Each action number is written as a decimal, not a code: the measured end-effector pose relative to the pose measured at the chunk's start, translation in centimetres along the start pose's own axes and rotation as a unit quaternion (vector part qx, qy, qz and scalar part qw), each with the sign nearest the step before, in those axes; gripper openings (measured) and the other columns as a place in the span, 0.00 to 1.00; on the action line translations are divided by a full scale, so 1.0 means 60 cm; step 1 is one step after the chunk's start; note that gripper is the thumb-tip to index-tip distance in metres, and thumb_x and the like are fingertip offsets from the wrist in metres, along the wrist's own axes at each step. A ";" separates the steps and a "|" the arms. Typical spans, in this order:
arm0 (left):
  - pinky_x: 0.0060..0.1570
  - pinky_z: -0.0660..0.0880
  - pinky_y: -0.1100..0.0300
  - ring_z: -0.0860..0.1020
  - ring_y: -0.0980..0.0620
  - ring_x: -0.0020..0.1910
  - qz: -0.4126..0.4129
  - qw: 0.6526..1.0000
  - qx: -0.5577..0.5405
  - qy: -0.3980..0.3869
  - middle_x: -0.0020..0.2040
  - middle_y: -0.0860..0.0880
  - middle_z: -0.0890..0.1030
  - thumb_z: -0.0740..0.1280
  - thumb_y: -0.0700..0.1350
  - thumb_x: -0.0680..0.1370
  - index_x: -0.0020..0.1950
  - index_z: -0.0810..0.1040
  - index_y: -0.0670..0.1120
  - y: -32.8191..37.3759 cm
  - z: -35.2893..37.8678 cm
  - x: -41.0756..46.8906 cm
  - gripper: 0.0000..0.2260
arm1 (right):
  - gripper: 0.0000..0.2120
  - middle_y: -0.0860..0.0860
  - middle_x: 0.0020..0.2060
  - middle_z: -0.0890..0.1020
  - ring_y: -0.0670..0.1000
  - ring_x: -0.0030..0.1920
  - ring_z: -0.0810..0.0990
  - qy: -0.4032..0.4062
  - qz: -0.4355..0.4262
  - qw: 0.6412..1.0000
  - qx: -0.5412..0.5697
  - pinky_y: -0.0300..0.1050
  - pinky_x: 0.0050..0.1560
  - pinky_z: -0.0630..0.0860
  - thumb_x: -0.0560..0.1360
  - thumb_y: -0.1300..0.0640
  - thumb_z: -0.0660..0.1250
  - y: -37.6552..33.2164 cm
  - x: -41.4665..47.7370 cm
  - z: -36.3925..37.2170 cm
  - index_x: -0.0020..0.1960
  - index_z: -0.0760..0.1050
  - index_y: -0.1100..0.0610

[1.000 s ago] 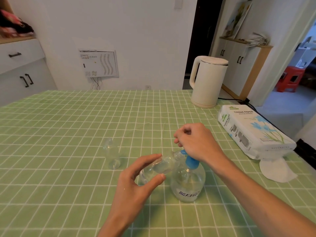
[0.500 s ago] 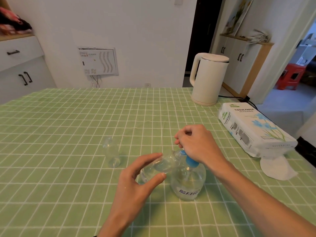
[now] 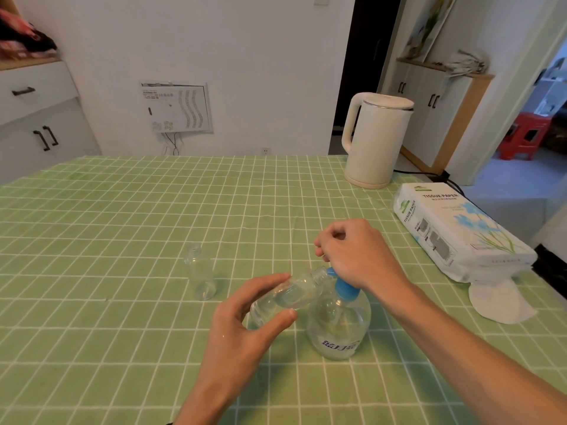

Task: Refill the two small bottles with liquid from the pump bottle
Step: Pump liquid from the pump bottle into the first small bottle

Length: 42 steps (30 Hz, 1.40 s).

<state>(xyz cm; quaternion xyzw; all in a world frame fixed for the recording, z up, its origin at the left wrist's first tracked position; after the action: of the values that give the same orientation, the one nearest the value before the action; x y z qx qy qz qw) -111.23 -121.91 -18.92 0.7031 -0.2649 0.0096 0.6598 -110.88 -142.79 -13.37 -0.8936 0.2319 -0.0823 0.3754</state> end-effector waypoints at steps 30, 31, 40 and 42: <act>0.63 0.74 0.71 0.82 0.59 0.64 0.004 1.000 0.015 -0.007 0.61 0.60 0.86 0.78 0.53 0.70 0.61 0.84 0.64 -0.001 0.000 -0.004 0.20 | 0.15 0.58 0.45 0.90 0.63 0.50 0.89 -0.002 0.003 1.000 -0.010 0.66 0.56 0.86 0.82 0.54 0.64 0.006 -0.005 0.009 0.50 0.86 0.62; 0.64 0.73 0.71 0.82 0.58 0.65 0.002 1.000 0.016 -0.006 0.61 0.60 0.86 0.78 0.53 0.70 0.62 0.84 0.64 -0.001 -0.001 -0.004 0.20 | 0.15 0.58 0.45 0.90 0.63 0.50 0.89 -0.001 0.001 1.000 -0.011 0.66 0.56 0.86 0.82 0.54 0.64 0.005 -0.006 0.009 0.50 0.86 0.62; 0.64 0.74 0.58 0.82 0.58 0.64 -0.002 1.000 0.022 -0.006 0.61 0.60 0.86 0.78 0.52 0.71 0.62 0.84 0.63 0.001 -0.006 -0.006 0.20 | 0.14 0.54 0.45 0.91 0.59 0.51 0.90 0.001 -0.015 0.999 -0.037 0.62 0.56 0.86 0.82 0.51 0.65 -0.016 -0.004 -0.008 0.50 0.86 0.58; 0.63 0.75 0.61 0.82 0.58 0.64 -0.001 1.000 0.024 -0.004 0.61 0.60 0.86 0.77 0.53 0.71 0.62 0.84 0.63 0.001 -0.008 -0.005 0.19 | 0.14 0.55 0.46 0.91 0.60 0.52 0.89 -0.001 -0.010 0.999 -0.030 0.64 0.56 0.87 0.82 0.52 0.65 -0.014 -0.005 -0.006 0.50 0.86 0.60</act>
<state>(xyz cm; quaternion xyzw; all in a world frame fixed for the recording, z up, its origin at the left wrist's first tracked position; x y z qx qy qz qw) -111.36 -121.37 -18.91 0.7188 -0.2664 0.0127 0.6420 -110.94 -142.38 -12.50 -0.9069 0.2245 -0.0784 0.3479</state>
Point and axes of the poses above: each hand's wrist, its own x-axis towards the middle knuckle, its own z-axis out of the palm, y = z × x, the point moved 8 cm from there along x, towards the middle knuckle
